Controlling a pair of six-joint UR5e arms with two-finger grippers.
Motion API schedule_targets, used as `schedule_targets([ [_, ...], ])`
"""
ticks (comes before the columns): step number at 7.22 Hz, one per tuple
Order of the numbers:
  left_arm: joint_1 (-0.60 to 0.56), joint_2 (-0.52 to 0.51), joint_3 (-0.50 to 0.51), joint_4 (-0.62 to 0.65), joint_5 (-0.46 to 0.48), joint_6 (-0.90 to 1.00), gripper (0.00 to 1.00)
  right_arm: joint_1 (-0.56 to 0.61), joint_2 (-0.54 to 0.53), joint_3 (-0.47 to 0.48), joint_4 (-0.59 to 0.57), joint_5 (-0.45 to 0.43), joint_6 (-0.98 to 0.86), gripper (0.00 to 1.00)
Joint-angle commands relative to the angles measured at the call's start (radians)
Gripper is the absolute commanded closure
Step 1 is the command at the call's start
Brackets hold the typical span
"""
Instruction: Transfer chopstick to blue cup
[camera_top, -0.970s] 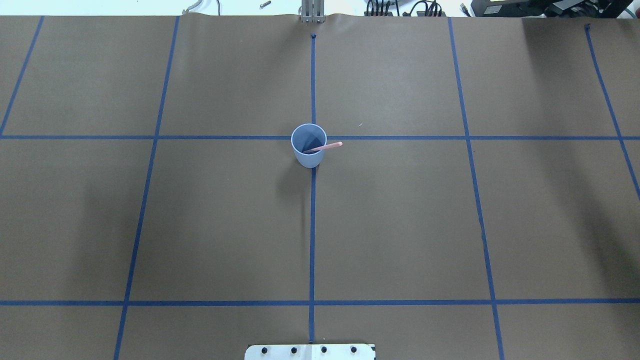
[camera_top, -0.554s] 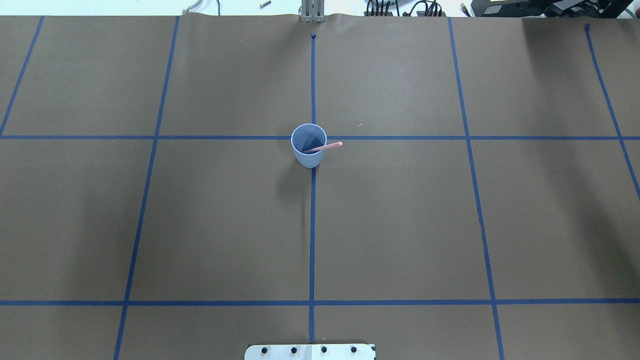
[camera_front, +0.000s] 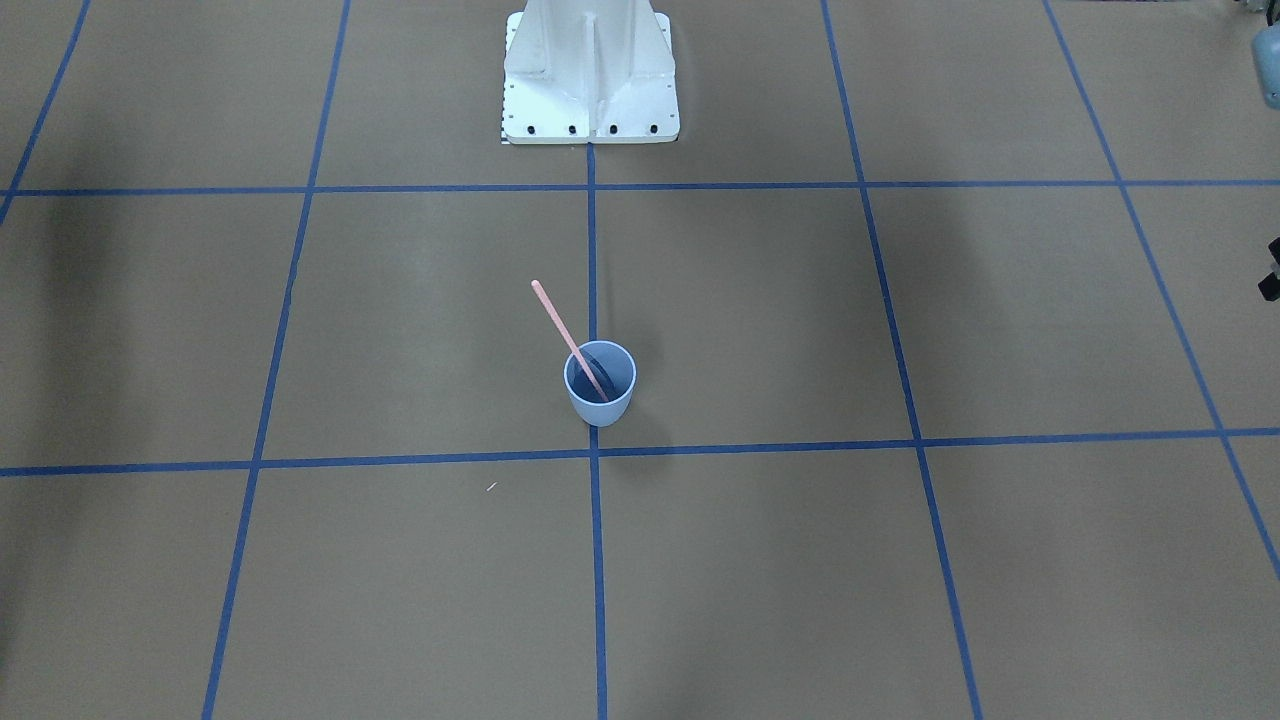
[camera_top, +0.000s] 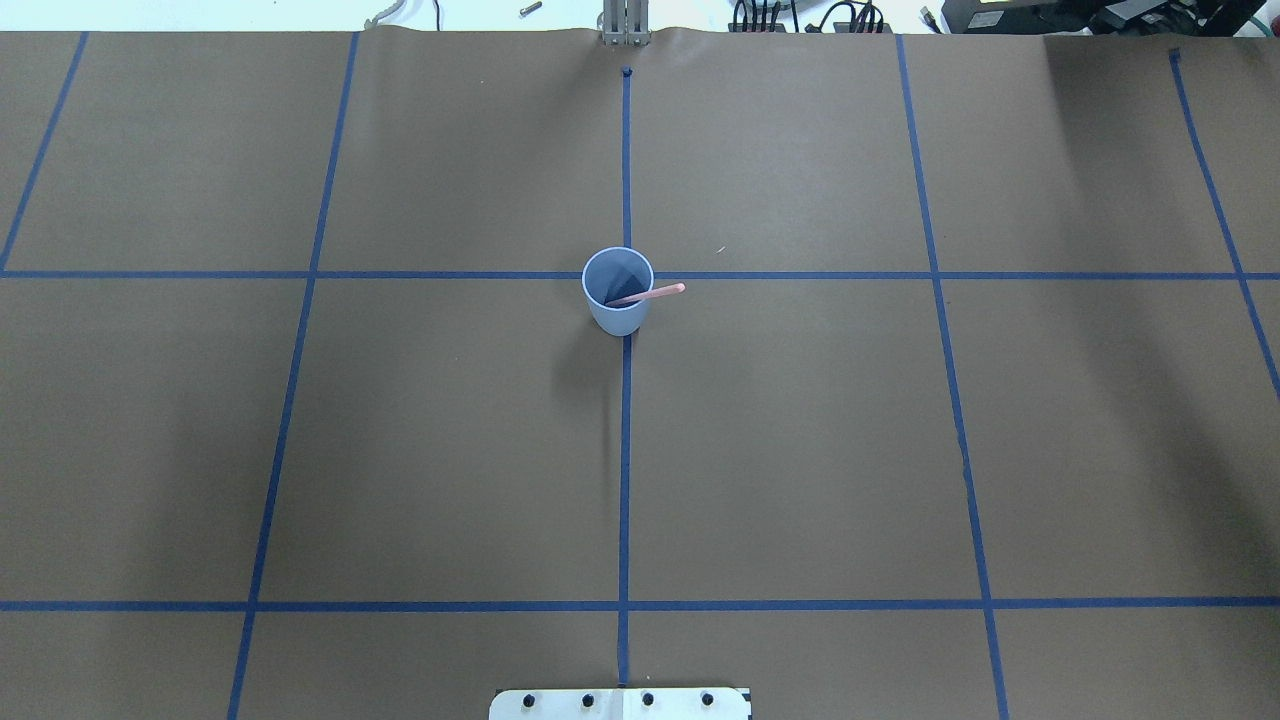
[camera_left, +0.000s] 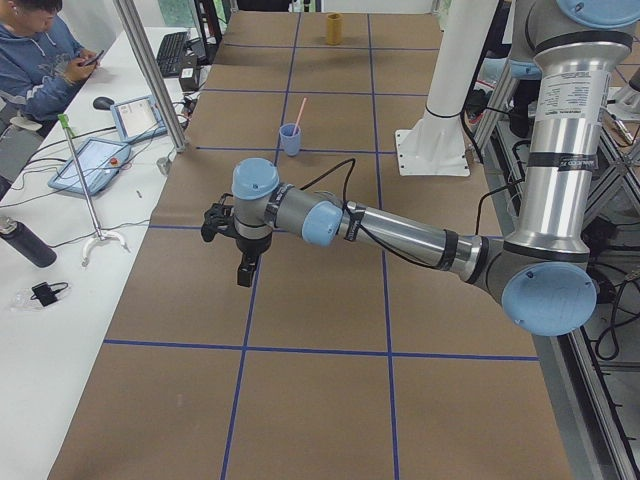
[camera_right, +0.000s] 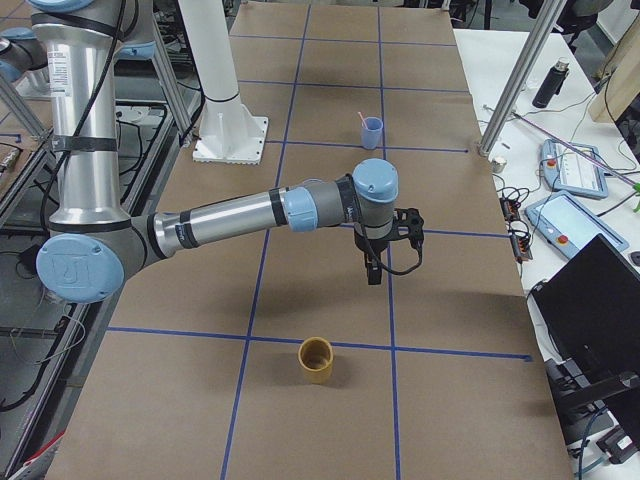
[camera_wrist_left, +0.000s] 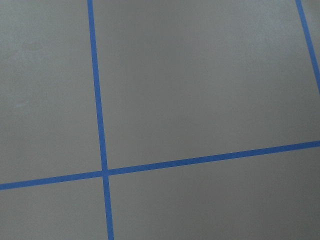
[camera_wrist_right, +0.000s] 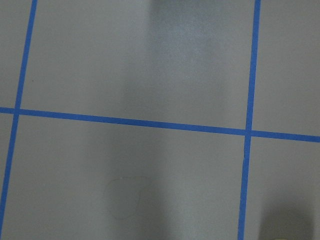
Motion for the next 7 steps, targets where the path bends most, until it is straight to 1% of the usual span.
schedule_targets([
  [1,-0.004,0.003,-0.019,-0.003,-0.050,0.001,0.02,0.003,-0.006,0.006,0.000,-0.001,-0.010,0.00],
  [3,-0.006,0.004,-0.018,-0.006,-0.053,0.008,0.02,0.003,0.000,0.003,0.000,0.007,-0.006,0.00],
  [4,-0.004,0.044,-0.035,-0.026,-0.053,0.011,0.02,0.003,0.003,0.001,0.018,0.005,-0.006,0.00],
  [5,-0.006,0.099,-0.027,-0.139,-0.053,0.010,0.02,0.003,-0.008,-0.012,0.103,0.004,-0.004,0.00],
  [6,-0.004,0.146,-0.033,-0.219,-0.047,0.001,0.02,0.003,-0.020,-0.034,0.154,0.005,0.000,0.00],
  [7,-0.004,0.150,-0.026,-0.217,-0.042,-0.002,0.02,0.003,-0.020,-0.041,0.167,0.004,0.002,0.00],
])
